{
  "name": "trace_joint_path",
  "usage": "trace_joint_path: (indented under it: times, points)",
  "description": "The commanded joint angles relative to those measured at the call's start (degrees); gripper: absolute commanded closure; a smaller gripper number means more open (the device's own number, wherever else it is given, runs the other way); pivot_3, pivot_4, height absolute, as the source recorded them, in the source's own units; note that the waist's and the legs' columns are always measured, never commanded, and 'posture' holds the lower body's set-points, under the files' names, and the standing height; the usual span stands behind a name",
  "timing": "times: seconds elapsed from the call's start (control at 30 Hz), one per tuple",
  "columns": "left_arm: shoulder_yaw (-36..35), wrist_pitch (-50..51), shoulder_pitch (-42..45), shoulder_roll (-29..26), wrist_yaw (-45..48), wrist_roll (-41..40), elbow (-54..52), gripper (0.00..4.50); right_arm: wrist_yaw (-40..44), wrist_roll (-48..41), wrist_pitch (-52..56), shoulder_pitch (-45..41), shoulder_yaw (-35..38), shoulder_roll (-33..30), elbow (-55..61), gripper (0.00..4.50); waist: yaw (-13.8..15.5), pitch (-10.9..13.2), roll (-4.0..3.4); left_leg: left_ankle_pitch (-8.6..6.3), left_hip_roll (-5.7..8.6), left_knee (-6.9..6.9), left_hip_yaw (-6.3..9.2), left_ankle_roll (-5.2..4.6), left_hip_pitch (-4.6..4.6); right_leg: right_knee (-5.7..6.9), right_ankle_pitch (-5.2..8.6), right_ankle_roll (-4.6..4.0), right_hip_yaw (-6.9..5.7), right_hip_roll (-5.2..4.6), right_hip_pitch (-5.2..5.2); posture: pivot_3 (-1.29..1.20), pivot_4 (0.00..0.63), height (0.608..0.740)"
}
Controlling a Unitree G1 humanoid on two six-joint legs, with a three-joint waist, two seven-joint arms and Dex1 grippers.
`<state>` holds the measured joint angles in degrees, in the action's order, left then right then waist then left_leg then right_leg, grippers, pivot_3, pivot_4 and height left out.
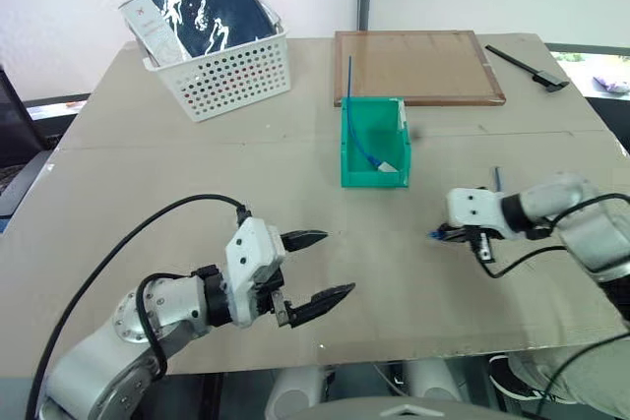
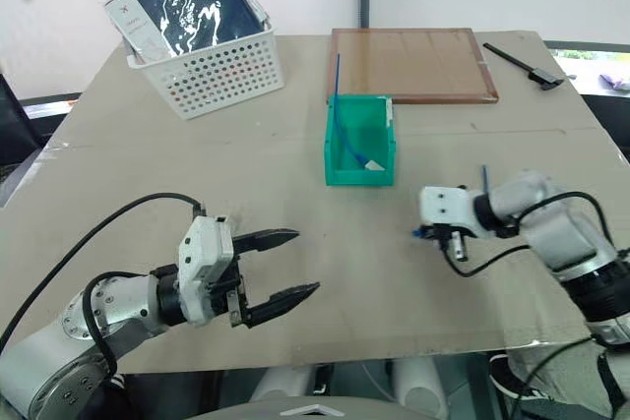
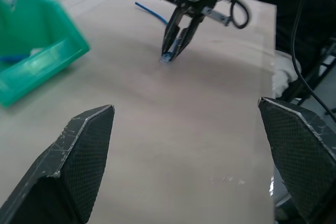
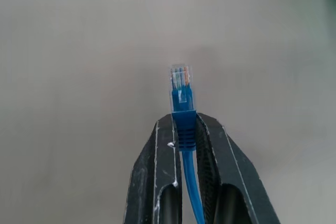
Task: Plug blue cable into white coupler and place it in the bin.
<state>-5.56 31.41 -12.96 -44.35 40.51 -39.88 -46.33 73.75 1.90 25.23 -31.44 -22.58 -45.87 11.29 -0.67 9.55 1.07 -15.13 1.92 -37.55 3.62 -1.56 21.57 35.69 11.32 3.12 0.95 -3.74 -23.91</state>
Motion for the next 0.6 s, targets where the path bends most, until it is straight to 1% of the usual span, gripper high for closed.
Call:
trace_joint_path:
  times: [0.03,0.1,0.2,0.23,0.3,0.33,0.37,0.4,0.43,0.47,0.53,0.6]
  points:
    - [0.4,-7.2,0.1,0.4,2.2,7.4,6.9,0.0,-2.5,3.0,6.8,-5.3,-6.2,7.0,1.7,4.47,0.0,0.0,-0.01,0.0,0.0,0.0,0.0,0.0,-0.02,0.0,0.0,0.0,0.0,0.0,0.0,0.0,0.15,0.74]
    - [1.3,-10.0,1.7,0.6,3.8,10.1,11.9,0.0,-3.3,4.8,7.1,-7.1,-9.1,10.0,-0.3,4.47,0.2,0.0,-0.01,0.01,0.01,0.01,0.05,0.01,0.0,0.01,0.0,-0.02,-0.05,0.01,-0.01,0.0,0.15,0.74]
    - [1.9,-12.5,3.8,0.6,6.8,11.8,17.5,0.0,-3.4,6.7,4.1,-9.0,-13.4,13.6,-4.3,4.47,0.5,0.0,0.02,0.01,0.09,0.0,0.16,0.02,0.12,-0.03,-0.01,-0.04,-0.12,-0.03,-0.06,0.0,0.15,0.74]
    - [2.4,-13.5,3.9,0.6,7.3,13.0,18.6,0.0,-4.1,6.6,3.8,-9.3,-13.5,14.9,-5.6,4.12,0.4,0.0,0.02,0.02,0.13,0.0,0.16,0.04,0.14,-0.04,-0.02,-0.03,-0.11,-0.08,-0.08,0.0,0.15,0.74]
    - [3.4,-14.7,3.6,0.5,7.4,15.5,19.8,0.0,-4.7,6.8,2.7,-9.7,-13.6,16.3,-7.4,3.23,-0.1,0.0,0.09,0.06,0.13,0.0,0.12,0.12,0.13,-0.05,-0.04,0.0,-0.09,-0.12,-0.09,0.0,0.15,0.74]
    - [3.7,-15.1,3.6,0.6,7.6,16.2,20.1,0.0,-4.6,7.0,2.2,-9.8,-13.6,16.6,-7.9,2.91,-0.3,0.0,0.09,0.06,0.13,0.01,0.12,0.12,0.12,-0.05,-0.09,0.09,-0.09,-0.12,-0.1,0.0,0.15,0.74]
    - [4.4,-15.5,3.8,0.9,8.0,16.7,20.6,0.0,-4.5,6.7,1.8,-9.7,-13.0,16.6,-8.0,2.4,-0.4,0.0,0.09,0.05,0.12,0.05,0.1,0.11,0.09,-0.04,-0.14,0.18,-0.06,-0.12,-0.1,0.0,0.15,0.74]
    - [5.3,-15.4,4.2,1.1,8.7,16.7,20.9,0.0,-4.2,5.5,1.9,-9.4,-11.4,16.0,-7.3,1.96,-0.3,0.0,0.09,0.04,0.11,0.08,0.1,0.1,0.07,-0.04,-0.16,0.18,-0.07,-0.1,-0.11,0.0,0.15,0.74]
    - [6.6,-16.0,4.9,1.2,9.6,17.5,21.5,0.0,-4.0,3.5,2.2,-8.6,-8.4,15.1,-5.7,1.43,-0.2,0.0,0.07,0.02,0.09,0.1,0.13,0.07,0.06,-0.02,-0.16,0.17,-0.1,-0.09,-0.11,0.0,0.15,0.74]
    - [7.8,-16.7,5.5,1.3,10.5,18.3,22.1,0.0,-3.5,0.9,1.7,-7.4,-5.2,14.0,-3.6,1.06,0.0,0.0,0.06,0.02,0.08,0.11,0.16,0.06,0.08,-0.01,-0.16,0.16,-0.14,-0.09,-0.14,0.0,0.15,0.74]
    - [9.2,-17.4,6.9,1.7,11.6,19.1,23.2,0.0,-3.1,-4.1,1.9,-4.7,0.2,12.7,0.7,0.03,0.4,0.0,0.02,0.02,0.11,0.09,0.3,0.07,0.2,-0.01,-0.16,0.16,-0.23,-0.1,-0.17,0.0,0.15,0.74]
    - [10.9,-17.6,9.0,2.5,12.3,19.9,24.5,0.0,-3.2,-8.9,1.6,0.8,6.0,10.6,6.5,0.01,0.8,0.1,-0.01,0.02,0.16,0.09,0.29,0.06,0.26,-0.03,-0.17,0.17,-0.23,-0.18,-0.2,0.0,0.15,0.74]
